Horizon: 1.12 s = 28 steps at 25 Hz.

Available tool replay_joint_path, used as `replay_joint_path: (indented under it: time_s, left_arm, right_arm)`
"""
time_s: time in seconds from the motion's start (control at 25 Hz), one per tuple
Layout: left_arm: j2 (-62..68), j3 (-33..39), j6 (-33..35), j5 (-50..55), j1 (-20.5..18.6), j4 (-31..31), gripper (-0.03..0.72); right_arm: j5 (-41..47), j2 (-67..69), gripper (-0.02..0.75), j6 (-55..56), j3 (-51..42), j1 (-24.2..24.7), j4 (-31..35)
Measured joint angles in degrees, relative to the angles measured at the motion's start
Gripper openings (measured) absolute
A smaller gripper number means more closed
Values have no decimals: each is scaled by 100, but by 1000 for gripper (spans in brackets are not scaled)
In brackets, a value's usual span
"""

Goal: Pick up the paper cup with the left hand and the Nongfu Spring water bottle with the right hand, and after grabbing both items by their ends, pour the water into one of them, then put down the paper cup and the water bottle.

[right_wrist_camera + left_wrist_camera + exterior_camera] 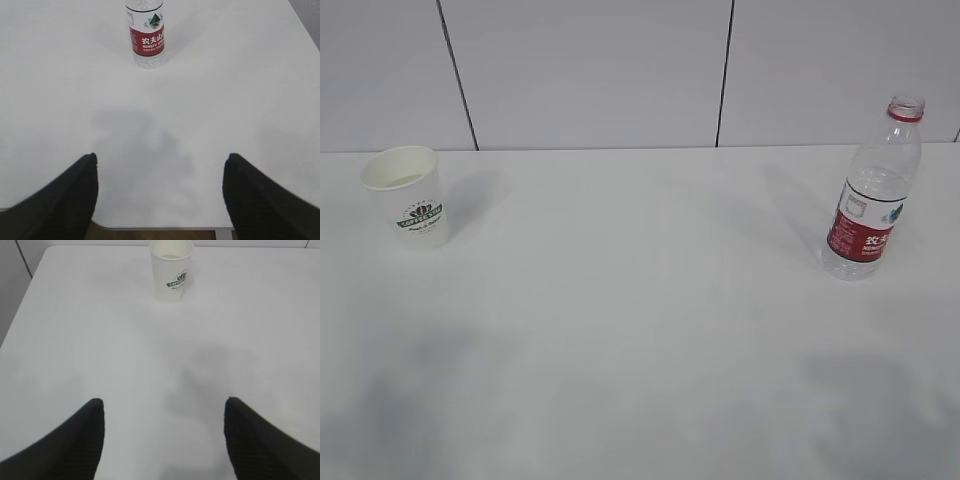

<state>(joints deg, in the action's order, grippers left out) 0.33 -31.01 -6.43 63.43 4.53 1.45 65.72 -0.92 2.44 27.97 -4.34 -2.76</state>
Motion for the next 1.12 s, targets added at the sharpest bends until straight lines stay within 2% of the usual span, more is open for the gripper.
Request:
replay_joint_path:
  time_s: [0.68,1.12]
  left_arm:
    - [0,0,0,0,0,0,492]
    - [0,0,0,0,0,0,486]
  right_arm:
    - [0,0,585,0,0,0,0]
    - [0,0,585,0,0,0,0]
